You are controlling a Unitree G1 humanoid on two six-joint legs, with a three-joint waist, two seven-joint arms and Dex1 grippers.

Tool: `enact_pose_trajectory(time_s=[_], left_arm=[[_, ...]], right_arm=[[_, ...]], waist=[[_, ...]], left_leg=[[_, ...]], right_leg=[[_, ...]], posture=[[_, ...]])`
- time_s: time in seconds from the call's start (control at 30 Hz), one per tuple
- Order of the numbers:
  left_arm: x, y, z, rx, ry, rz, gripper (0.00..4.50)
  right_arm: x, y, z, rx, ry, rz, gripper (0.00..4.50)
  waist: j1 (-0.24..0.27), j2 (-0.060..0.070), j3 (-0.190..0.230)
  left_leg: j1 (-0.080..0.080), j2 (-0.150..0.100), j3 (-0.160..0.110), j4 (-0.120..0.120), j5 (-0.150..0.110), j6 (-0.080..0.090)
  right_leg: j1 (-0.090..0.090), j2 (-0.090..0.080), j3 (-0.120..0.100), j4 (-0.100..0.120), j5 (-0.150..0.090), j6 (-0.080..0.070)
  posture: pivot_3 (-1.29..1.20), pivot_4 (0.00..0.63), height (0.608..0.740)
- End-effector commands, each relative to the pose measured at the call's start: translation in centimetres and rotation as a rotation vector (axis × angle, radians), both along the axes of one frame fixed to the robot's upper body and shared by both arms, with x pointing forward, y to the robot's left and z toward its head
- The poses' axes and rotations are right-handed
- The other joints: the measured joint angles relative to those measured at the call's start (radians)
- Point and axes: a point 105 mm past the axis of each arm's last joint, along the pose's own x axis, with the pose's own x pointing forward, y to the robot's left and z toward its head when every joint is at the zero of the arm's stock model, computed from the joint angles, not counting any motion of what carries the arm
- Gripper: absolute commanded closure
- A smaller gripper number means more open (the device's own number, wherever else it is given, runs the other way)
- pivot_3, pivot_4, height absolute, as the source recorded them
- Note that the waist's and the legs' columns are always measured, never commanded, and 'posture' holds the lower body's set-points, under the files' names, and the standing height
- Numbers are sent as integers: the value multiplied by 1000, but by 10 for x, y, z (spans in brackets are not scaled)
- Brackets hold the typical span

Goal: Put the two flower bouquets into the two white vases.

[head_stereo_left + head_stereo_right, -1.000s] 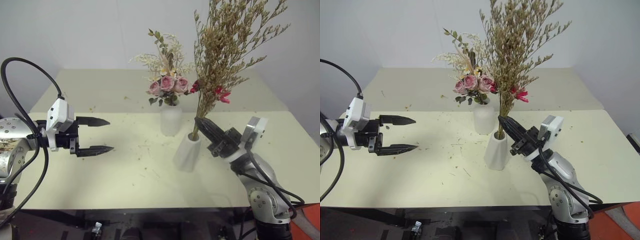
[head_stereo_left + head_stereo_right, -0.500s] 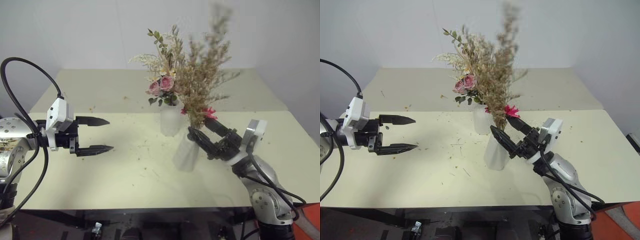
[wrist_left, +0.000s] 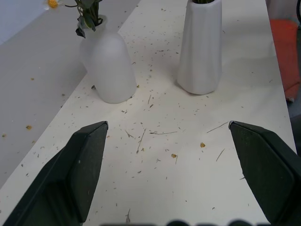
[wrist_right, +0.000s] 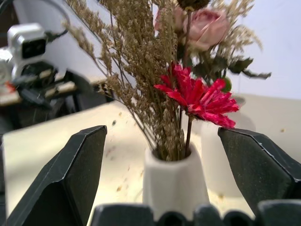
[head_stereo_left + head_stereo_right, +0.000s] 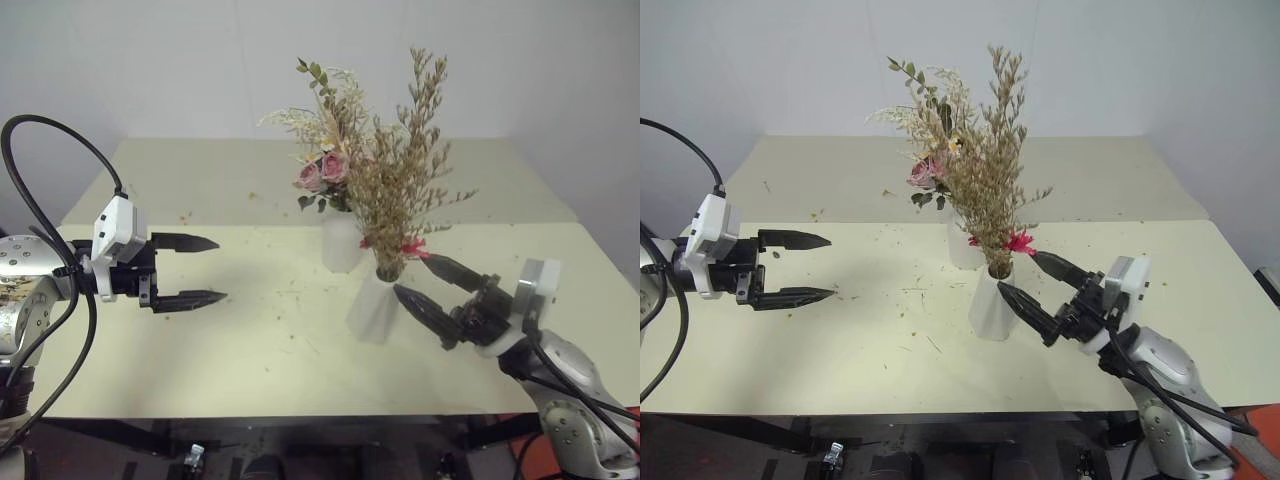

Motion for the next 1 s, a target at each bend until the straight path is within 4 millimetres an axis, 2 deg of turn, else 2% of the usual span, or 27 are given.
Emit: enact_pose_trajectory(time_s=[0.03, 0.3, 0.47, 0.83, 1.0], left_arm=[[-2, -2, 7, 3, -42, -16, 0], [-5, -2, 4, -8, -32, -5, 0], [-6, 1, 4, -13, -43, 16, 0], [-11, 4, 10, -19, -43, 28, 0], [-12, 7, 12, -13, -38, 41, 0]], right_arm=[[-14, -14, 16, -67, -51, 12, 32], [-23, -74, 32, -339, -20, -43, 32], [-28, -101, 34, -431, 26, -75, 32], [-40, -141, 42, -566, 92, -144, 32], [-41, -147, 46, -586, 77, -174, 32]], waist=[[2, 0, 0], [12, -1, -1], [18, -2, -1], [18, -2, -1], [17, -2, -1]], left_leg=[[0, 0, 0, 0, 0, 0], [1, 0, 1, 0, 0, 0], [1, 0, 1, 0, 0, 0], [1, 0, 1, 0, 0, 0], [1, 0, 1, 0, 0, 0]], right_leg=[[0, 0, 0, 0, 0, 0], [1, 0, 0, 0, 0, 0], [2, 0, 0, -1, 0, 0], [2, 0, 0, -1, 0, 0], [2, 0, 0, -1, 0, 0]], posture=[[0, 150, 740], [0, 150, 740], [0, 150, 740], [0, 150, 740], [0, 150, 740]])
